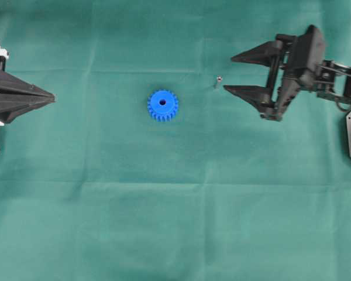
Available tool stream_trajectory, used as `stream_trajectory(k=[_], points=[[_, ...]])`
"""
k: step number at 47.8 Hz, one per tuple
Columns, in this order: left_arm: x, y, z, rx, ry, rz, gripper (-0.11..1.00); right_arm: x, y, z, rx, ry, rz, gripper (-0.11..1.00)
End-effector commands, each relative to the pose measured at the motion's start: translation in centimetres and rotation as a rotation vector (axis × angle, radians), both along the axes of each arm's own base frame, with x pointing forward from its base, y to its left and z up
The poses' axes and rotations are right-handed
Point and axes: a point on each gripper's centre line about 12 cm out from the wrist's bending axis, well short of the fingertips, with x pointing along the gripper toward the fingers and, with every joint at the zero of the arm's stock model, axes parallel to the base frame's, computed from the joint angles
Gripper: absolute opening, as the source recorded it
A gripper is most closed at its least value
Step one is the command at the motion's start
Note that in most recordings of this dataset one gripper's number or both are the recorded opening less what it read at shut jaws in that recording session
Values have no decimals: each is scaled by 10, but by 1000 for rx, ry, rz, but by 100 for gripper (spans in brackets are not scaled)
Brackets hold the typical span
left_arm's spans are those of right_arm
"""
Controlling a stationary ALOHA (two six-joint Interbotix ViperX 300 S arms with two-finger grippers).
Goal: Insert the shaft placed at a random location into the center hole of the small gear at another random location.
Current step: 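Move the right gripper over the upright silver shaft and lower around it, then close the right gripper on the silver shaft and lift it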
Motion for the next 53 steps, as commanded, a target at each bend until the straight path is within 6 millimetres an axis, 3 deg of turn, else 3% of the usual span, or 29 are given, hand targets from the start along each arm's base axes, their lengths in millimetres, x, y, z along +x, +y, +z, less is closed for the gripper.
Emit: stream_trajectory(k=[1, 14, 23, 27, 35, 38, 53], points=[[2, 0, 9, 4, -20, -2, 0, 12, -8, -4, -12, -6, -17, 84], [2, 0, 8, 5, -11, -2, 0, 22, -19, -39, 20, 76, -49, 84], [2, 0, 6, 5, 3, -2, 0, 22, -19, -43, 23, 83, -49, 80], [2, 0, 5, 5, 9, -2, 0, 21, -19, -43, 24, 86, -51, 70], [2, 0, 5, 6, 11, 0, 0, 21, -18, -44, 17, 91, -39, 24], [2, 0, 5, 6, 11, 2, 0, 21, -18, -44, 17, 91, -37, 13], [2, 0, 5, 6, 11, 2, 0, 23, -18, -41, 13, 81, -36, 13]])
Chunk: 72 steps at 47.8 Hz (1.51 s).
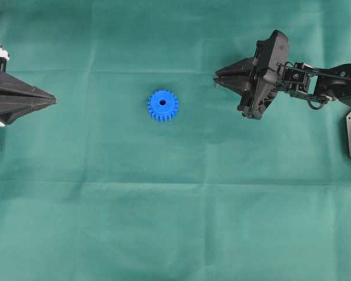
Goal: Insert the shaft placed at a random location into the center hole of the small gear at another random location.
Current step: 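Close the right gripper on the silver shaft and lift it, then carry the shaft left with the right gripper over the blue gear's hole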
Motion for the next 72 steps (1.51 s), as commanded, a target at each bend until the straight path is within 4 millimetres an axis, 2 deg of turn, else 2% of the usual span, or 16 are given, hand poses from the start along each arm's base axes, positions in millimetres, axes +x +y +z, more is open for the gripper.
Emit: stream_trajectory(k=[1, 19, 40, 50, 72], points=[[2, 0, 9, 5, -23, 1, 0, 7, -3, 12, -29, -44, 4, 13], [2, 0, 11, 3, -26, 1, 0, 2, 0, 66, -32, -59, 9, 13], [2, 0, 10, 3, -25, 1, 0, 2, 2, 72, -28, -57, 14, 13], [2, 1, 10, 3, -26, 2, 0, 20, 11, 78, -28, -78, 55, 13], [2, 0, 10, 3, -29, 1, 0, 86, 29, 86, -26, -93, 142, 13]])
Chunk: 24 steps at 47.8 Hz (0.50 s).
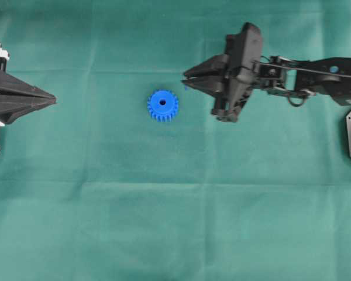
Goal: Insert the shaft placed at a random location into the center hole of the small gear at another random location.
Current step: 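Carry the shaft left with the right gripper over the blue gear's hole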
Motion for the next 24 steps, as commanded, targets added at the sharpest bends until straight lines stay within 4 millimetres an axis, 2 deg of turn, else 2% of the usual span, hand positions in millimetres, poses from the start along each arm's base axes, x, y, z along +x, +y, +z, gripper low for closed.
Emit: stream_trajectory(k=[1, 13, 24], points=[[2, 1, 11, 3, -31, 2, 0, 16, 3, 16, -15, -38, 19, 13], [2, 1, 10, 3, -28, 2, 0, 40, 7, 18, -16, -46, 37, 13], [2, 0, 11, 1, -32, 1, 0, 47, 7, 14, -8, -30, 37, 13]])
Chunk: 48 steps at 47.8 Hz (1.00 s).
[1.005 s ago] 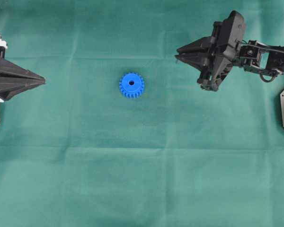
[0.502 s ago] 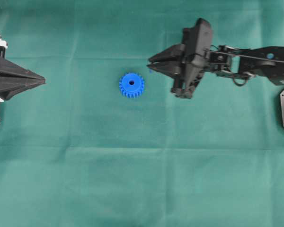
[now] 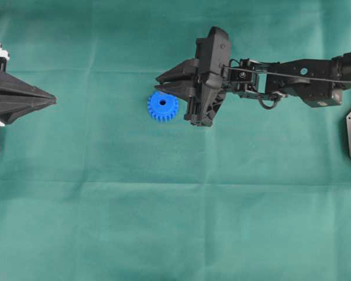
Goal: Insert the shaft placed at a random location into the center hole of the small gear at another random location.
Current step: 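Carry the shaft left with the right gripper over the blue gear's hole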
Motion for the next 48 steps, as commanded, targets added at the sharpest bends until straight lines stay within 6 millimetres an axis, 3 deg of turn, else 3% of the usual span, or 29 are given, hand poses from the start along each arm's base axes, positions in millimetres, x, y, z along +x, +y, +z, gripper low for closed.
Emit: stream_trajectory(k=[1, 12, 33, 48], points=[[2, 0, 11, 1, -31, 1, 0, 7, 0, 14, -9, -34, 3, 13], [2, 1, 11, 1, -32, 2, 0, 7, 1, 11, -4, -32, 2, 13], [2, 1, 11, 1, -32, 2, 0, 15, 4, -15, 23, 9, 2, 13], [2, 1, 12, 1, -35, 2, 0, 14, 4, -14, 23, 8, 2, 13]])
